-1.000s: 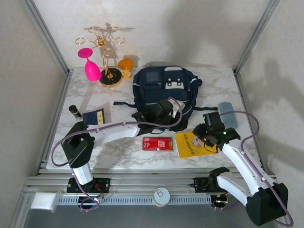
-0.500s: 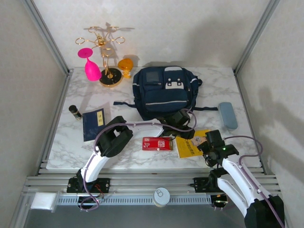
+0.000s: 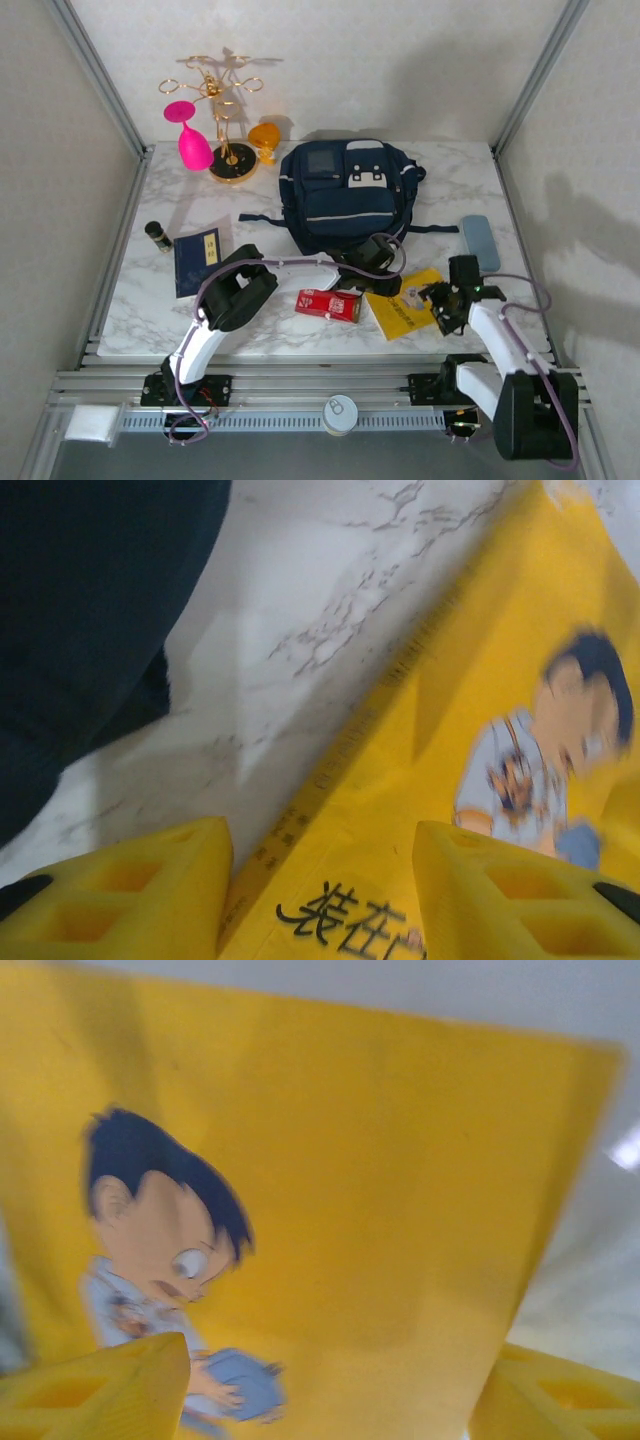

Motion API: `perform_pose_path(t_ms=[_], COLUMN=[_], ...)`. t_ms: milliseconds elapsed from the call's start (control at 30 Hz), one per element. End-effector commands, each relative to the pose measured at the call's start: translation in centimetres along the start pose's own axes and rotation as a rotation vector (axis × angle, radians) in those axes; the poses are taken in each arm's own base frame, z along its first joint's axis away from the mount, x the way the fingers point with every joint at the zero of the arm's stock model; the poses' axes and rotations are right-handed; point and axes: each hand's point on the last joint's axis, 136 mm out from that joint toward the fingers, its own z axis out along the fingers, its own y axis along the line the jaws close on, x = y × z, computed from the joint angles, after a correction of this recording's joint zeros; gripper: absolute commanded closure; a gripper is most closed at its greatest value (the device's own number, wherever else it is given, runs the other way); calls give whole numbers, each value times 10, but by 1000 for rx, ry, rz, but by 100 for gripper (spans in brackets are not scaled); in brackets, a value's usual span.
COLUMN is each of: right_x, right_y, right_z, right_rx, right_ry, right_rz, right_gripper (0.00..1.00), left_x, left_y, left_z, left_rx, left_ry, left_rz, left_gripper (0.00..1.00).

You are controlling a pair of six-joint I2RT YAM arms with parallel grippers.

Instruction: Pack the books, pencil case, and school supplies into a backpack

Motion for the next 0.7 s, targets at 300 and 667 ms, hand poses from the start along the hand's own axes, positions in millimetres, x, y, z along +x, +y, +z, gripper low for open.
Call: perform_pose_path(t_ms=[300, 667], right_x=[-41, 18], right_y=[22, 7], right_z=[-23, -4], right_rx=[-61, -163], right_ry=[-41, 174], right_rz=[-161, -130], right_gripper=[26, 22], left_x=[-6, -15], left_y=[-14, -15], left_z=[-18, 1], left_rx=[13, 47], left_ry=[-68, -73], left_rz=[-159, -196], left_gripper=[48, 54])
